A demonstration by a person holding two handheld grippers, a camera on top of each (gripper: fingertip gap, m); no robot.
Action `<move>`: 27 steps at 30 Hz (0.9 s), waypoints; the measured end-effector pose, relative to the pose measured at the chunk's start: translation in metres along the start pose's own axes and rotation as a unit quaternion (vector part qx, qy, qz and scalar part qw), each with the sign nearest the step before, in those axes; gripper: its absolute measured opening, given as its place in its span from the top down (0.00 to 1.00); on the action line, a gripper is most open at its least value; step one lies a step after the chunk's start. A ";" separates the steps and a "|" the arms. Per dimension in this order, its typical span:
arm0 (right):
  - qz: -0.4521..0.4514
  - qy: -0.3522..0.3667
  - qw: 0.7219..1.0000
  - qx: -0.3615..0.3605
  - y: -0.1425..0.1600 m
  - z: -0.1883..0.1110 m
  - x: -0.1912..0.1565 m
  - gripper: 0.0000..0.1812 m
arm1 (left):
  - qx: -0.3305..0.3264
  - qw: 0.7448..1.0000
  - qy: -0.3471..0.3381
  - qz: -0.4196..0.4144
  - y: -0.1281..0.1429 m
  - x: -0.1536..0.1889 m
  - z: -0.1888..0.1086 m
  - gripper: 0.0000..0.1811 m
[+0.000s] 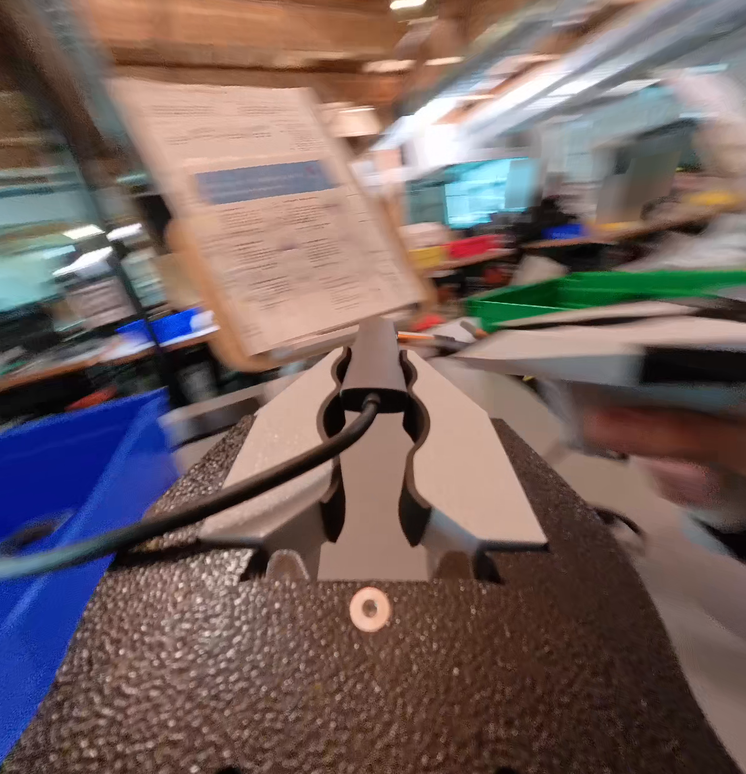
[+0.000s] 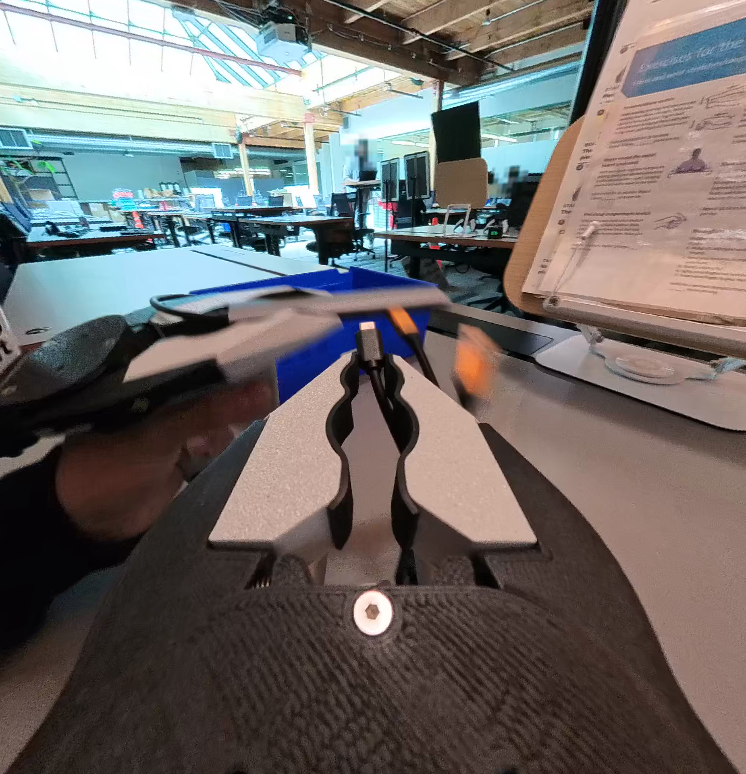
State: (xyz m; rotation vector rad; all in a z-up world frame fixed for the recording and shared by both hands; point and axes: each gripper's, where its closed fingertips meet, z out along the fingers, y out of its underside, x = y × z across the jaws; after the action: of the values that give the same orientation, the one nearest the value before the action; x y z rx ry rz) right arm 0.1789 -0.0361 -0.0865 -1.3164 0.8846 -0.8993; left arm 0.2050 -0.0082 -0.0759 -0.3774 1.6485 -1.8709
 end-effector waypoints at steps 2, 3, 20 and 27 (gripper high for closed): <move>-0.008 0.020 1.000 -0.001 0.004 -0.020 0.013 0.94 | 0.005 0.996 -0.085 -0.033 -0.002 -0.051 -0.010 0.88; 0.011 0.014 1.000 0.016 0.000 -0.029 0.018 0.94 | 0.011 0.995 -0.085 -0.047 -0.007 -0.068 -0.015 0.89; -0.127 0.011 0.991 -0.033 -0.142 -0.161 0.145 0.94 | 0.030 0.999 -0.001 -0.044 -0.004 -0.027 -0.004 0.89; -0.071 -0.028 0.994 -0.075 -0.102 -0.158 0.210 0.94 | 0.024 0.998 0.006 -0.053 0.002 -0.028 -0.003 0.89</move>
State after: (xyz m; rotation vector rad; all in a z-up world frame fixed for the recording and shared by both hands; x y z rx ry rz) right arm 0.1148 -0.2965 0.0017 -1.5426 0.8374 -0.9146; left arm 0.2254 0.0106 -0.0733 -0.4430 1.6168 -1.9891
